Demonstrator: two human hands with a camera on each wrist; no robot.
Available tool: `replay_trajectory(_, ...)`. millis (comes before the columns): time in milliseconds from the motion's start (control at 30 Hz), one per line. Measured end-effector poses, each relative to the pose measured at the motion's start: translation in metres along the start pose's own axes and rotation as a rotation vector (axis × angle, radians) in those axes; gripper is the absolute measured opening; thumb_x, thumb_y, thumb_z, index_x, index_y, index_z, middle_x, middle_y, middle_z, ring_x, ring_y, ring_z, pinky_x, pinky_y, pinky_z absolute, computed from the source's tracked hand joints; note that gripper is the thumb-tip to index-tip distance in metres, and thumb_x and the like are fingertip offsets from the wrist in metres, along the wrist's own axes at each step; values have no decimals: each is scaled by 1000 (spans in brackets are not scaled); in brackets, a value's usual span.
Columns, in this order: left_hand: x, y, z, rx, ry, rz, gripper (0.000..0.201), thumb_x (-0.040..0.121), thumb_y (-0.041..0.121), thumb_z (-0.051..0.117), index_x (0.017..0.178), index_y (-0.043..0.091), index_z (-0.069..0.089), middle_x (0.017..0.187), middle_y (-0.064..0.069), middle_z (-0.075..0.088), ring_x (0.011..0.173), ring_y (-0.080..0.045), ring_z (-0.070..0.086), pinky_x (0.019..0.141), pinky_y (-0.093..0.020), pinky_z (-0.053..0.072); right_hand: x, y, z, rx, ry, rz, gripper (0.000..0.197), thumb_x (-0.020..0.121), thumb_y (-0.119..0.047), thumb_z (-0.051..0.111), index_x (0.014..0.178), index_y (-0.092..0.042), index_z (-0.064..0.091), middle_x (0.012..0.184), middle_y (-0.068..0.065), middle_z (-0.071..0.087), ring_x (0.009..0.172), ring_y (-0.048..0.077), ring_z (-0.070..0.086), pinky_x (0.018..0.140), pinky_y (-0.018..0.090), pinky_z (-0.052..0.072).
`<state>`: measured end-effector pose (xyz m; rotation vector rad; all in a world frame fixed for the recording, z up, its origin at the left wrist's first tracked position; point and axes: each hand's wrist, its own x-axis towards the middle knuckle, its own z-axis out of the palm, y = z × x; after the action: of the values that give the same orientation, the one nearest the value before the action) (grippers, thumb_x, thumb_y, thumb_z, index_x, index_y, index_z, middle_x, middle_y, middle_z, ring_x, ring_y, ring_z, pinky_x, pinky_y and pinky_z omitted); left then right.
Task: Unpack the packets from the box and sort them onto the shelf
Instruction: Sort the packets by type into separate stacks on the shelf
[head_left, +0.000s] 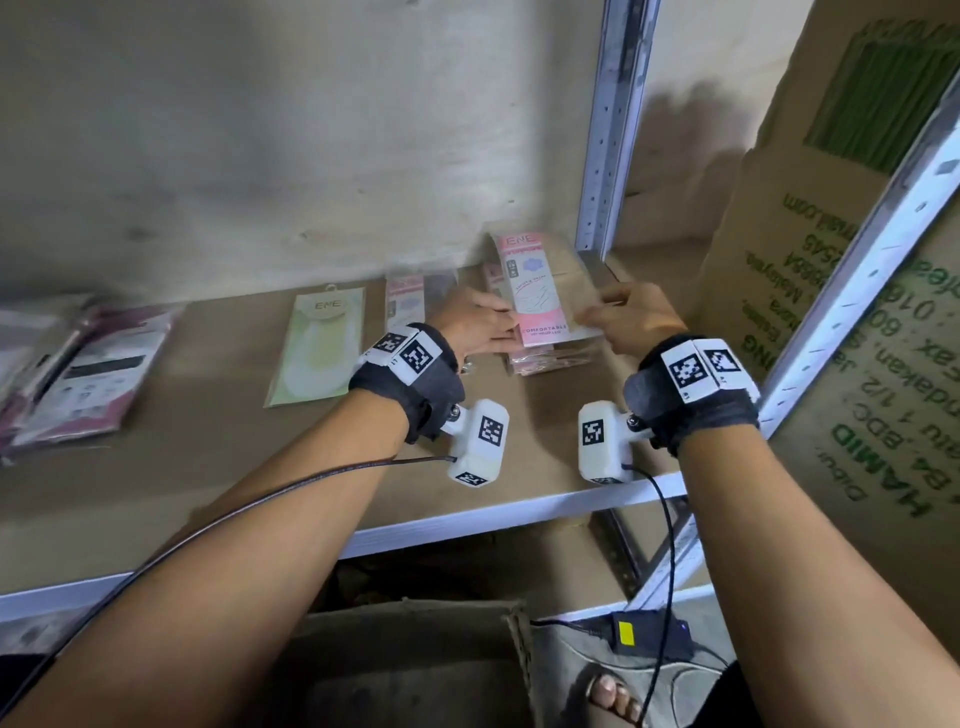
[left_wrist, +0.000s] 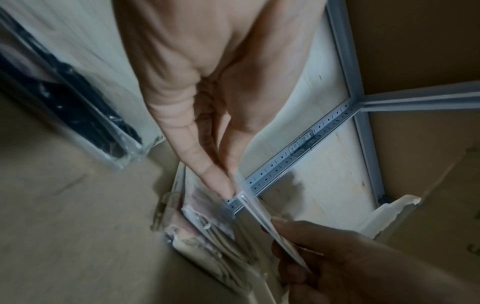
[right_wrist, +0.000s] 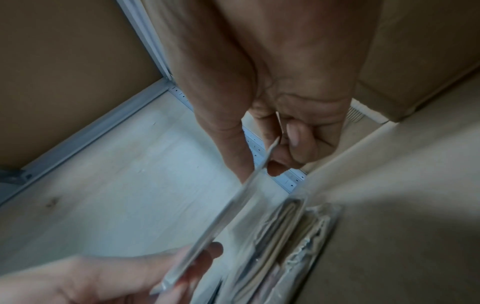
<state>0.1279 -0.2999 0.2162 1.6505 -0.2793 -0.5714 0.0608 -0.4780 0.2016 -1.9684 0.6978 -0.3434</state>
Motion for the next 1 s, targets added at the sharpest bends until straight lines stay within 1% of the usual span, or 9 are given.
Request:
replay_trajectory(133, 7, 1, 2, 27, 23, -60, 27, 95, -12, 53, 122, -13, 55, 125, -32, 61, 102, -33, 66, 57, -24, 61, -1, -5, 3, -155, -40, 19, 9, 82, -22, 66, 79, -13, 67, 74, 2, 62, 65, 19, 56, 68, 31, 48)
replay_trajectory(233, 13, 1, 0, 29, 31, -119, 31, 97, -13, 48, 128, -12, 52, 130, -33, 58, 119, -41, 61, 66, -25, 60, -1, -9, 7, -264, -68, 10, 19, 84, -25, 66, 94, -9, 70, 89, 7, 66, 75, 20, 56, 59, 27, 42)
replay_trajectory(300, 17, 0, 1, 79, 72, -128, 31, 96, -13, 51, 127, -14, 54, 128, -33, 60, 116, -40, 64, 72, -27, 60, -1, -11, 10, -316, -65, 10, 26, 87, -26, 66, 103, -6, 71, 103, 9, 67, 85, 20, 55, 66, 29, 42)
replay_trajectory(500, 20, 4, 8, 200, 103, -185, 6, 95, -10, 54, 92, -6, 59, 123, -30, 63, 111, -36, 67, 59, -25, 59, -2, -14, 13, -286, -58, 58, 36, 89, -22, 67, 119, -2, 65, 123, 12, 64, 104, 23, 56, 79, 26, 39)
replay_trajectory(567, 27, 1, 8, 203, 133, -155, 11, 92, -8, 60, 102, -12, 62, 117, -28, 67, 100, -32, 72, 60, -26, 61, -3, -13, 11, -286, -68, 69, 37, 88, -23, 68, 119, -3, 66, 123, 11, 65, 110, 24, 59, 79, 27, 40)
replay_trajectory(633, 31, -1, 9, 219, 143, -145, 21, 90, -7, 62, 111, -13, 61, 115, -27, 69, 98, -32, 72, 76, -33, 63, -4, -12, 10, -287, -75, 75, 36, 87, -23, 69, 117, -4, 67, 121, 10, 66, 107, 23, 59, 79, 27, 41)
replay_trajectory(733, 33, 1, 12, 206, 133, -204, 8, 93, -8, 60, 100, -7, 58, 122, -29, 65, 106, -39, 69, 91, -44, 58, -5, -10, 10, -280, -84, 71, 34, 87, -23, 70, 116, -5, 67, 121, 11, 66, 105, 24, 59, 79, 27, 40)
replay_trajectory(867, 36, 1, 10, 252, 89, -198, 8, 94, -8, 58, 89, -2, 57, 122, -26, 66, 103, -37, 71, 78, -34, 60, -4, -9, 10, -293, -81, 61, 33, 87, -24, 70, 115, -5, 67, 118, 10, 67, 92, 20, 52, 79, 27, 39)
replay_trajectory(1000, 39, 1, 6, 285, 94, -188, 9, 94, -5, 60, 87, -3, 57, 119, -25, 69, 100, -35, 72, 82, -34, 60, -3, -8, 11, -297, -93, 62, 30, 87, -25, 69, 112, -7, 69, 116, 9, 68, 98, 22, 58, 79, 27, 40)
